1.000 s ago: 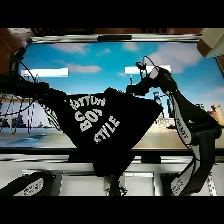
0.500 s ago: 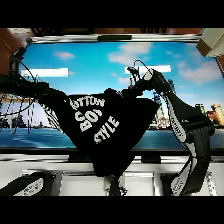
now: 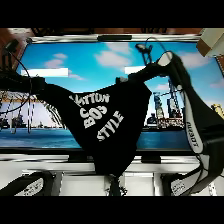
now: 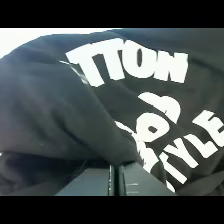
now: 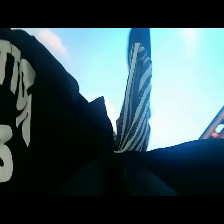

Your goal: Fold the shirts.

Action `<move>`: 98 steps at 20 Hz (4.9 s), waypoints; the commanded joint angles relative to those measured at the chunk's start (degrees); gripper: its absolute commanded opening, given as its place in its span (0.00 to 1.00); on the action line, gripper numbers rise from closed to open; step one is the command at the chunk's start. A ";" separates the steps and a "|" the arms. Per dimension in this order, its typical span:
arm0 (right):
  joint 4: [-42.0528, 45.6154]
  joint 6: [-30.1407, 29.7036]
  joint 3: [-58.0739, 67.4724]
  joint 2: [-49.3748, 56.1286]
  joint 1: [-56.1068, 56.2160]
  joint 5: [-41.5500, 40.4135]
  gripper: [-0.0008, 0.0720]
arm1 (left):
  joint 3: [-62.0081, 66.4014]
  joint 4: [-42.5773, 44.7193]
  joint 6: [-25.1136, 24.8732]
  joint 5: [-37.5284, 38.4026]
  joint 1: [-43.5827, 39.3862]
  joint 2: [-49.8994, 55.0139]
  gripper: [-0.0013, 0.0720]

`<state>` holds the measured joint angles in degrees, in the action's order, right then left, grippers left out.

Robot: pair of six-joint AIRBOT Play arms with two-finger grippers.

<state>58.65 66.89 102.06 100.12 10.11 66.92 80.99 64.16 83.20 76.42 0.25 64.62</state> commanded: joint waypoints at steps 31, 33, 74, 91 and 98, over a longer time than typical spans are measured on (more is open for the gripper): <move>6.73 24.50 -41.68 -41.24 -7.23 -10.47 0.82 | -17.77 4.22 -1.29 3.56 -1.36 1.79 0.09; -2.45 17.33 -36.65 -28.35 -6.32 -9.94 0.82 | -17.77 4.22 -1.01 3.58 -1.36 0.68 0.09; 22.27 27.58 -52.13 -38.27 13.46 -0.66 0.09 | -30.16 7.02 -1.51 -3.37 -8.22 -8.11 0.09; 6.60 27.26 -38.62 -33.31 8.79 -4.70 0.80 | -39.91 17.29 -1.36 -1.57 -25.27 -18.95 0.09; 4.52 26.56 -26.75 -6.01 17.16 -1.66 0.80 | -39.82 16.83 3.67 -3.85 -25.27 -19.74 0.09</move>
<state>64.34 93.60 70.04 85.25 24.62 64.60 41.15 80.99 85.41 74.11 -24.97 45.32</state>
